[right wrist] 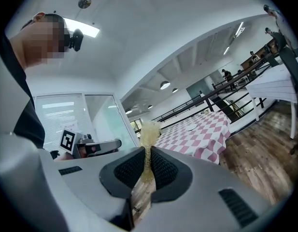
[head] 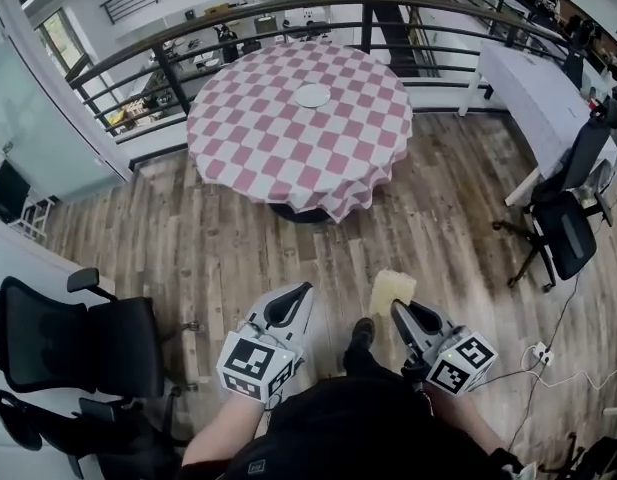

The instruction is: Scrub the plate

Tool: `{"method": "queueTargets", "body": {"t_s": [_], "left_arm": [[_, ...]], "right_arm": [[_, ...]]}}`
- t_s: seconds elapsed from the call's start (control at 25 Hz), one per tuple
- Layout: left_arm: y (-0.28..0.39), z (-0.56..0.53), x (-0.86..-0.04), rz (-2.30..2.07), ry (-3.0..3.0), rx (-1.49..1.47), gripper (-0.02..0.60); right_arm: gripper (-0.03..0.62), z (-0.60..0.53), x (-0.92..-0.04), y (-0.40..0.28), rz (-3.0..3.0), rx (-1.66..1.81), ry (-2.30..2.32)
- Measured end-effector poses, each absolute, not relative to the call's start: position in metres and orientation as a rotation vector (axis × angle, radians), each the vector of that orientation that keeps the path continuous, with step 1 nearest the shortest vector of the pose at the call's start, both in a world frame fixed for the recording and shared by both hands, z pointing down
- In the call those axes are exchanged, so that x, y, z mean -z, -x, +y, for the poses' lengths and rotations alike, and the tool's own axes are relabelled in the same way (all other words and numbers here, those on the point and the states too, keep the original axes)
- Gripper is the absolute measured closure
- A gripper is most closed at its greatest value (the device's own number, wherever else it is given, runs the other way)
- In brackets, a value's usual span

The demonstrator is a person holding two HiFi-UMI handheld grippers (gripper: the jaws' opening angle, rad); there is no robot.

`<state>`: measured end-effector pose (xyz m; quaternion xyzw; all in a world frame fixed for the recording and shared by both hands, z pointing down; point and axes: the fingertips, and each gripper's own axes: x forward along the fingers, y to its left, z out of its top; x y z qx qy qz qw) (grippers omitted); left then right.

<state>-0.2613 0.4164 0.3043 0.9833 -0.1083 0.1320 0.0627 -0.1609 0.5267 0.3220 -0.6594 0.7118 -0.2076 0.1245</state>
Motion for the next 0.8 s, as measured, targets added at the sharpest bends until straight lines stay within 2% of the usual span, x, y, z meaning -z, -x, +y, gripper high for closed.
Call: {"method": "queueTargets", "body": {"t_s": [0.28,0.8], "left_arm": [[0.148,0.309,-0.260,-0.356,-2.968,-0.390,0.574],[0.047,0.215,-0.269,-0.330,-2.881,-0.441,0.574]], "right_arm": [[0.553,0.426,-0.284,0.039,2.074,0.595,1.924],[0.553,0.348,-0.285,-0.063,2.010,0.724,1.966]]}}
